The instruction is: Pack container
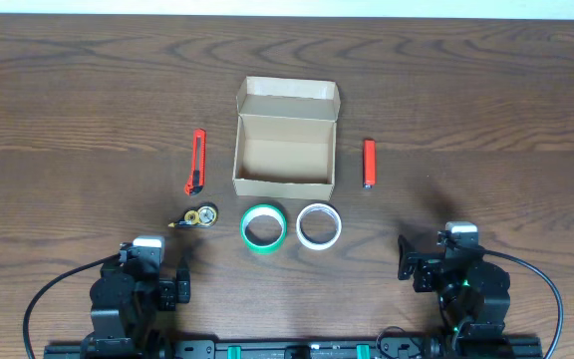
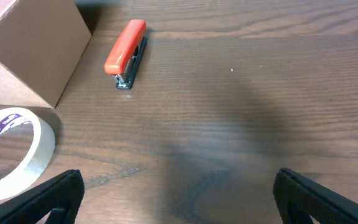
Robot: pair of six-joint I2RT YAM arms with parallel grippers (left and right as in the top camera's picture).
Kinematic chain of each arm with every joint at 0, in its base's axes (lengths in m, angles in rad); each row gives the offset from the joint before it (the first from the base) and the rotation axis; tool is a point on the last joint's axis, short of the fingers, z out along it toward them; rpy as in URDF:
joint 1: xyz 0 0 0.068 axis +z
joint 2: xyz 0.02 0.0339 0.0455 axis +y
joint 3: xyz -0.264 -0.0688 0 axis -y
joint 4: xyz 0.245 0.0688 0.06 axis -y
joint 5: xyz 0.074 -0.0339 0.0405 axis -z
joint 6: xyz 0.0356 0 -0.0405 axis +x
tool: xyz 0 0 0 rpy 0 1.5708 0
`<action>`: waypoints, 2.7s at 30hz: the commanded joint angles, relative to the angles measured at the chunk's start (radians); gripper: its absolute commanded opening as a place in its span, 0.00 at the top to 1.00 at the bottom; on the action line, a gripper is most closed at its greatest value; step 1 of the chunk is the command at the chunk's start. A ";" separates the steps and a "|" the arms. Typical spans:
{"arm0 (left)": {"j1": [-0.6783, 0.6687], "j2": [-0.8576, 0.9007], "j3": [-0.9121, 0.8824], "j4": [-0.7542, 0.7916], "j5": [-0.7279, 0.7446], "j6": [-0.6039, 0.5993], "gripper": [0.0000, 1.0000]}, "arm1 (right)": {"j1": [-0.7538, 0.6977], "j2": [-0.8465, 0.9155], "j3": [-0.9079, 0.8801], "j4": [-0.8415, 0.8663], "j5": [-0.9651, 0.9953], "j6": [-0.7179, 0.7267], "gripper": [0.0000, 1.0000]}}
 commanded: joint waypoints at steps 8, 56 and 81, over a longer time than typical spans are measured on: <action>0.008 -0.007 -0.006 -0.004 -0.019 0.009 0.05 | -0.013 -0.010 -0.004 0.000 -0.008 -0.015 0.01; 0.008 -0.007 -0.006 -0.004 -0.019 0.010 0.05 | 0.092 1.150 1.098 -0.343 -0.017 0.018 0.01; 0.008 -0.007 -0.006 -0.004 -0.019 0.010 0.05 | 0.206 1.794 1.289 -0.325 0.129 0.262 0.01</action>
